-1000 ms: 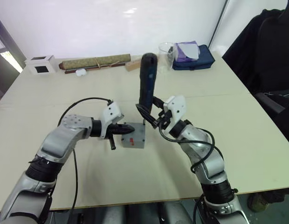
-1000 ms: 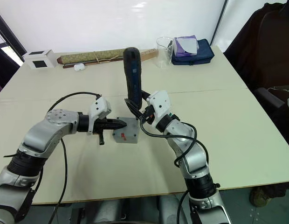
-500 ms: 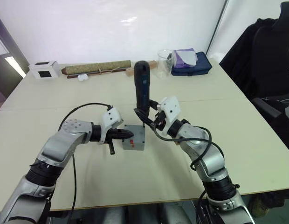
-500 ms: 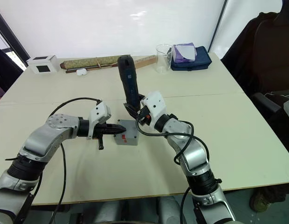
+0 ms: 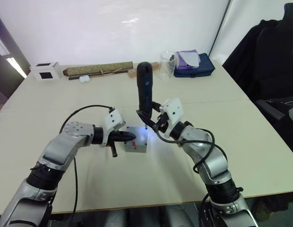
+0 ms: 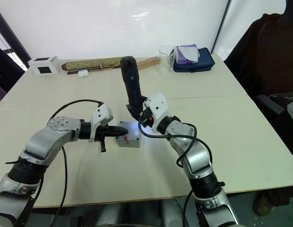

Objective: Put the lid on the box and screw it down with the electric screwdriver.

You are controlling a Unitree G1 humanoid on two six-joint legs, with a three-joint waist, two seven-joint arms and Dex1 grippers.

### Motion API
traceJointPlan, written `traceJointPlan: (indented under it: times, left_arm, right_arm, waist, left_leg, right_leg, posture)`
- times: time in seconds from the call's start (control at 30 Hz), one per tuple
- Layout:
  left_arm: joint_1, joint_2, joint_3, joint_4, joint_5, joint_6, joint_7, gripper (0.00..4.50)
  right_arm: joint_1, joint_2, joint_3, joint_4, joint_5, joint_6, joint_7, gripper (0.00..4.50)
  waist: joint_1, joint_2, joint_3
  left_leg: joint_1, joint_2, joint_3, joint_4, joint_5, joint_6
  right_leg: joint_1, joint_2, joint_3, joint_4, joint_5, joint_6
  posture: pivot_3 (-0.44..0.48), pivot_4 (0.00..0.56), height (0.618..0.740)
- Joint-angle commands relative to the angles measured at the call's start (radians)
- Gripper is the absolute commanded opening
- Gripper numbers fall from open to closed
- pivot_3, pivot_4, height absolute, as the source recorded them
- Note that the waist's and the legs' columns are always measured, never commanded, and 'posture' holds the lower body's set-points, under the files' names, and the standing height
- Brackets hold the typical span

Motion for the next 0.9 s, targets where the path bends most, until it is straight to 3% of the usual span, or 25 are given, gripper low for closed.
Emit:
traceJointPlan:
  times: [0.03,0.27,0.5,0.6,0.67,0.7,0.8,0.9]
  left_arm:
    - [0.019,-0.002,-0.023,0.001,0.012,0.029,0.007,0.0]
    - [0.014,-0.011,-0.026,0.006,0.014,0.03,0.009,0.0]
    - [0.028,-0.018,0.025,-0.005,-0.037,0.027,-0.01,0.0]
    - [0.042,-0.073,0.149,-0.013,-0.104,-0.089,0.0,0.0]
    - [0.047,-0.097,0.2,-0.016,-0.124,-0.151,-0.002,0.0]
    - [0.033,-0.088,0.207,-0.014,-0.153,-0.093,-0.01,0.0]
    - [-0.075,-0.055,0.297,-0.013,-0.349,0.126,-0.035,0.0]
    - [-0.085,-0.007,0.265,-0.083,-0.35,0.14,-0.062,0.0]
  right_arm:
    - [0.056,-0.029,0.018,0.064,-0.015,0.071,0.009,2.09]
    - [0.024,-0.03,-0.008,0.028,0.013,0.074,0.028,2.09]
    - [-0.305,-0.071,-0.291,-0.168,0.328,0.378,0.012,2.09]
    - [-0.548,-0.16,-0.505,-0.083,0.492,0.617,-0.063,2.09]
    - [-0.635,-0.2,-0.589,-0.027,0.563,0.743,-0.103,2.09]
    - [-0.67,-0.227,-0.62,0.01,0.594,0.836,-0.106,2.09]
    - [-0.713,-0.482,-0.617,0.195,0.524,1.079,-0.094,2.09]
    - [-0.644,-0.623,-0.553,0.281,0.51,1.18,-0.073,2.09]
  waist:
    - [0.0,0.0,0.0]
    - [0.0,0.0,0.0]
    - [0.001,0.005,0.014]
    - [0.001,0.01,0.019]
    - [0.008,0.009,0.022]
    - [0.01,0.006,0.021]
    - [0.022,0.005,0.026]
    - [0.027,0.002,0.028]
  left_leg:
    - [0.0,0.0,0.0,0.0,0.0,0.0]
    - [-0.001,0.001,0.0,-0.001,0.0,0.0]
    - [-0.008,0.001,0.0,0.0,0.0,0.0]
    - [-0.02,0.0,0.0,0.001,0.0,0.0]
    - [-0.032,0.0,0.0,0.002,0.0,0.0]
    - [-0.038,0.0,-0.003,0.002,0.001,0.0]
    - [-0.04,0.0,-0.005,-0.001,0.0,0.0]
    - [-0.044,-0.002,-0.004,0.0,0.0,0.0]
  right_leg:
    - [0.0,0.0,0.0,0.0,0.0,0.0]
    - [0.0,-0.001,0.0,-0.002,0.0,0.001]
    - [-0.008,-0.002,0.0,-0.001,0.002,-0.003]
    - [-0.019,-0.001,0.0,0.001,0.004,-0.002]
    - [-0.032,-0.003,0.0,0.003,0.007,0.002]
    - [-0.036,-0.002,-0.003,0.003,0.009,0.002]
    - [-0.038,-0.002,-0.006,0.0,0.007,-0.001]
    - [-0.04,-0.004,-0.007,-0.002,0.007,-0.001]
  posture:
    - [0.0,0.15,0.74]
    - [0.0,0.15,0.74]
    - [0.0,0.15,0.74]
    - [0.0,0.15,0.74]
    - [0.0,0.15,0.74]
    - [0.0,0.15,0.74]
    - [0.0,0.15,0.74]
    - [0.0,0.15,0.74]
